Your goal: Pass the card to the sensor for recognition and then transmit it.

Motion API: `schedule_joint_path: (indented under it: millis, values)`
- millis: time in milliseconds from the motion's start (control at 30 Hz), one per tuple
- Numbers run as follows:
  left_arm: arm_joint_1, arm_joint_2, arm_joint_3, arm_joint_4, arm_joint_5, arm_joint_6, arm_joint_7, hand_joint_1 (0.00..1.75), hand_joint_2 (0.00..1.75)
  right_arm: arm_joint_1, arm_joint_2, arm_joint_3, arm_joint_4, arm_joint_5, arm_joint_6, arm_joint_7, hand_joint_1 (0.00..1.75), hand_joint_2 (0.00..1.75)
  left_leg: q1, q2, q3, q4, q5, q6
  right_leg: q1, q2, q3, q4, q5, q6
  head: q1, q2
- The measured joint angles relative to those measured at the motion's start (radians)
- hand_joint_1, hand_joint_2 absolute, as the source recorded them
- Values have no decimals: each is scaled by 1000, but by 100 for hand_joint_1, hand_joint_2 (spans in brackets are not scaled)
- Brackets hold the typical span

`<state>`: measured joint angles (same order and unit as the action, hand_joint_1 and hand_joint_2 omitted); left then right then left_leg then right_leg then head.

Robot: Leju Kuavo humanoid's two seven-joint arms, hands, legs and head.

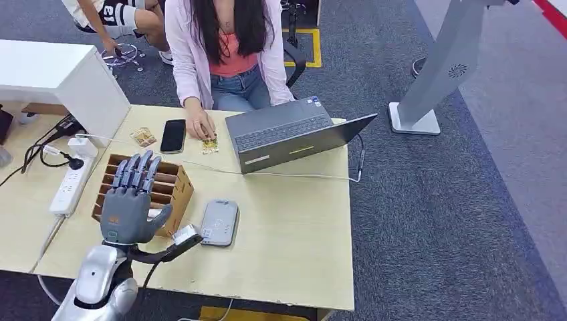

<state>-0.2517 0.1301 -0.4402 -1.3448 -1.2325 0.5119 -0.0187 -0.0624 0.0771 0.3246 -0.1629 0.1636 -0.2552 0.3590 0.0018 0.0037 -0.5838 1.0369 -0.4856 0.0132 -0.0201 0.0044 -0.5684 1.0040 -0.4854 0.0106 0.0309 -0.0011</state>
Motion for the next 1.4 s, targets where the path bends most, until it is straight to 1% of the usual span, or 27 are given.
schedule_joint_path:
  millis: [167,267,433,533,567,633,800,900,1067,1200,1400]
  values:
    - [81,23,-18,-53,-17,-29,-1,0,175,1,0,-14,0,-7,-4,-5,0,175,0,1,0,0,0,0,0,1,0,0,0,0,0,0]
    - [136,36,-32,-74,-23,-30,8,0,175,1,0,-19,0,-7,-6,-7,0,175,0,0,0,0,0,0,0,1,0,0,0,0,0,0]
    - [180,53,-32,-90,-23,-30,18,0,175,1,0,-20,0,-7,-7,-7,0,175,0,0,0,0,0,0,0,0,0,0,0,0,0,0]
    - [186,59,-32,-93,-21,-31,25,0,175,1,0,-20,0,-7,-7,-6,0,175,0,0,0,0,0,0,0,0,0,0,0,0,0,0]
    - [189,60,-32,-94,-21,-31,40,0,175,1,0,-20,0,-6,-6,-5,0,175,0,0,0,0,0,0,0,0,0,0,0,0,0,0]
    - [196,65,-32,-95,-21,-31,51,0,175,2,0,-20,0,-5,-6,-3,0,175,0,0,0,0,0,0,0,0,0,0,0,0,0,0]
    - [203,74,-32,-95,-19,-31,55,0,175,2,0,-20,0,-4,-6,-2,0,175,0,0,0,0,1,0,0,0,0,0,0,0,0,0]
    - [202,75,-28,-95,-15,-49,73,0,175,2,0,-20,0,4,-1,0,0,175,0,0,0,0,0,0,0,0,0,0,0,0,0,0]
    - [184,76,8,-77,0,-76,74,0,175,1,0,-20,0,14,1,-4,0,175,0,0,0,0,1,0,0,0,0,0,0,0,0,0]
    - [157,74,35,-35,3,-85,92,0,175,1,0,-20,0,24,4,-4,0,175,0,0,0,0,1,0,0,0,0,0,0,0,0,0]
    - [127,74,82,5,8,-93,92,0,175,1,0,-20,0,29,5,-2,0,175,0,0,0,0,1,0,0,0,0,0,0,0,0,0]
